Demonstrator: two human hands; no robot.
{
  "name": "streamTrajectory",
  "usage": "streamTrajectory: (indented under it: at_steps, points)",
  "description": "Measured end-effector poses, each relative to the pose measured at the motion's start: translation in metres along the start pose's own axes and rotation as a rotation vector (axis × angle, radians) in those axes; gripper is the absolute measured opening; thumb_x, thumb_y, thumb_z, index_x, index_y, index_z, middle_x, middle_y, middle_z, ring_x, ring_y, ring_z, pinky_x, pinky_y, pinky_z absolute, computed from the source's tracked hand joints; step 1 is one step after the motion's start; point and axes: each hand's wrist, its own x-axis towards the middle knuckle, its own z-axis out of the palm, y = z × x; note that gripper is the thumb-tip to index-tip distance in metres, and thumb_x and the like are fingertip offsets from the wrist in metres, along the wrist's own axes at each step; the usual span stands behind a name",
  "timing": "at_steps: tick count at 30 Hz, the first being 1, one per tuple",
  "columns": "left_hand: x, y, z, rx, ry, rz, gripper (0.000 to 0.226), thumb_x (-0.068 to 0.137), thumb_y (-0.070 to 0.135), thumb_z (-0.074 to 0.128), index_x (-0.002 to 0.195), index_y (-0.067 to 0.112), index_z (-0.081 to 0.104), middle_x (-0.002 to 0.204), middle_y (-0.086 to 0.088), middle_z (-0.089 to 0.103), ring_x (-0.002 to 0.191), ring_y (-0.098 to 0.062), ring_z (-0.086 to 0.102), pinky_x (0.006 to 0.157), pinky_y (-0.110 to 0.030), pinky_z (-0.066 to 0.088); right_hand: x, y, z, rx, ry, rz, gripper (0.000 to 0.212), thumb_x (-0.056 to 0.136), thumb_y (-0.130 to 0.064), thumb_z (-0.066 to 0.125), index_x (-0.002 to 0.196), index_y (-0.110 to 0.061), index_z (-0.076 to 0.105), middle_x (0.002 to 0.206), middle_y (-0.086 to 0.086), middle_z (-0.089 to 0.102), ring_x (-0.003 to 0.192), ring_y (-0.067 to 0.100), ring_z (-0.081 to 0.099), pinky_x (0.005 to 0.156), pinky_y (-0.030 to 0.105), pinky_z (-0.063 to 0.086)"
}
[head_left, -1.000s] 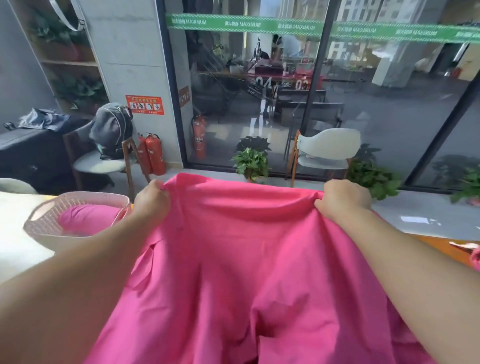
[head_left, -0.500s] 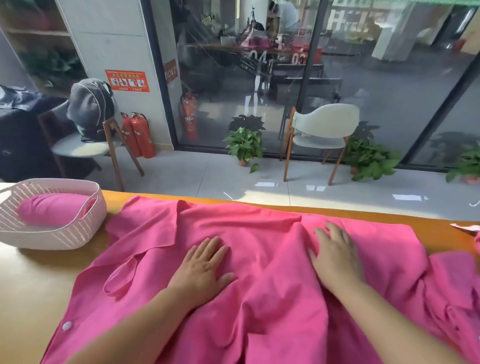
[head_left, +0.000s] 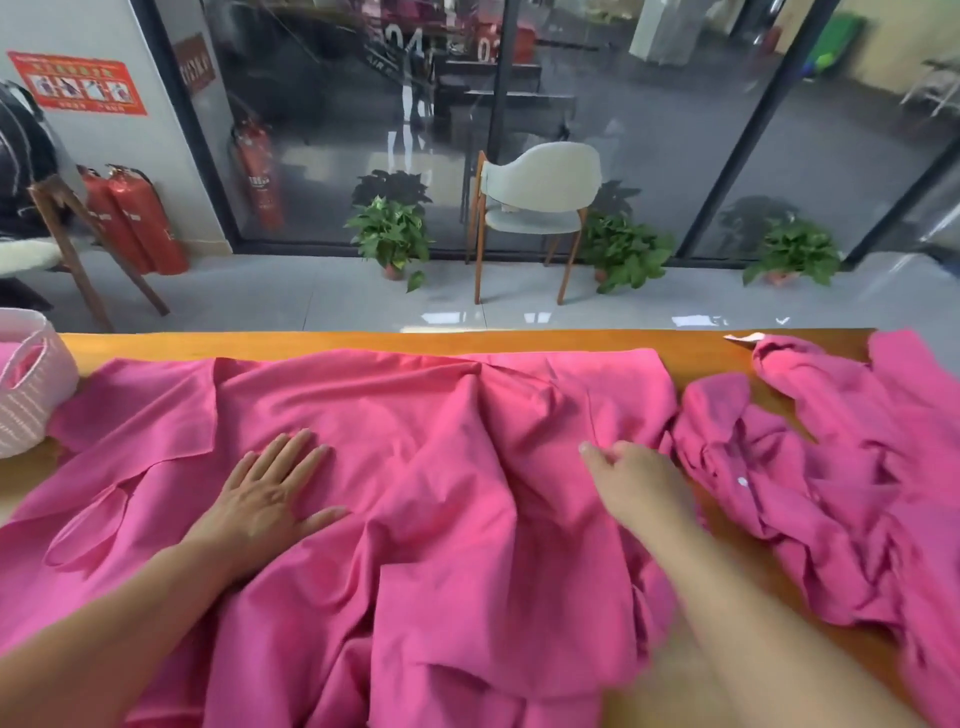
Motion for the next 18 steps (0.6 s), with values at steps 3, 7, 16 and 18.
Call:
streamTrajectory:
  at_steps: [3, 7, 16, 18]
  points:
    - [0.002, 0.019, -0.006, -0.119, 0.071, -0.035, 0.107, 0.064, 0.085, 0.016, 0.147, 0.021, 0.041, 0.155, -0.003, 0.033, 0.146, -0.025, 0.025, 0.118, -0.044, 0.016, -0.015, 0.020, -0.009, -0.001, -0.373, 0.145, 0.073, 0.090, -0.071, 0.044, 0.091, -0.003, 0.071, 0.088, 0.017, 0.073, 0.082, 0.031, 0.071, 0.072, 0.034, 0.053]
    - [0.008, 0.049, -0.015, -0.294, 0.316, -0.006, 0.066, 0.083, 0.059, 0.040, 0.112, 0.007, 0.069, 0.122, -0.017, 0.062, 0.114, -0.039, 0.059, 0.101, -0.051, 0.041, -0.032, 0.022, -0.004, 0.184, -0.504, 0.079, 0.044, 0.087, -0.052, 0.068, 0.071, -0.012, 0.057, 0.060, 0.007, 0.052, 0.053, 0.021, 0.052, 0.051, 0.023, 0.041]
    - [-0.039, 0.207, -0.098, -0.575, 0.316, 0.242, 0.052, 0.083, 0.068, 0.045, 0.104, 0.025, 0.065, 0.096, 0.012, 0.059, 0.082, -0.009, 0.055, 0.081, -0.032, 0.049, -0.029, -0.002, -0.031, 1.426, -0.154, 0.232, 0.019, 0.101, -0.022, 0.054, 0.110, -0.011, 0.067, 0.096, 0.003, 0.073, 0.082, 0.016, 0.066, 0.077, 0.035, 0.054]
    - [-0.051, 0.245, -0.101, -0.554, 0.169, 0.183, 0.069, 0.080, 0.074, 0.052, 0.123, 0.021, 0.059, 0.112, 0.007, 0.061, 0.098, -0.014, 0.058, 0.089, -0.032, 0.048, -0.036, -0.005, -0.052, 1.636, -0.280, 0.163, 0.021, 0.103, -0.020, 0.049, 0.100, -0.013, 0.068, 0.081, 0.000, 0.074, 0.068, 0.012, 0.069, 0.064, 0.027, 0.057]
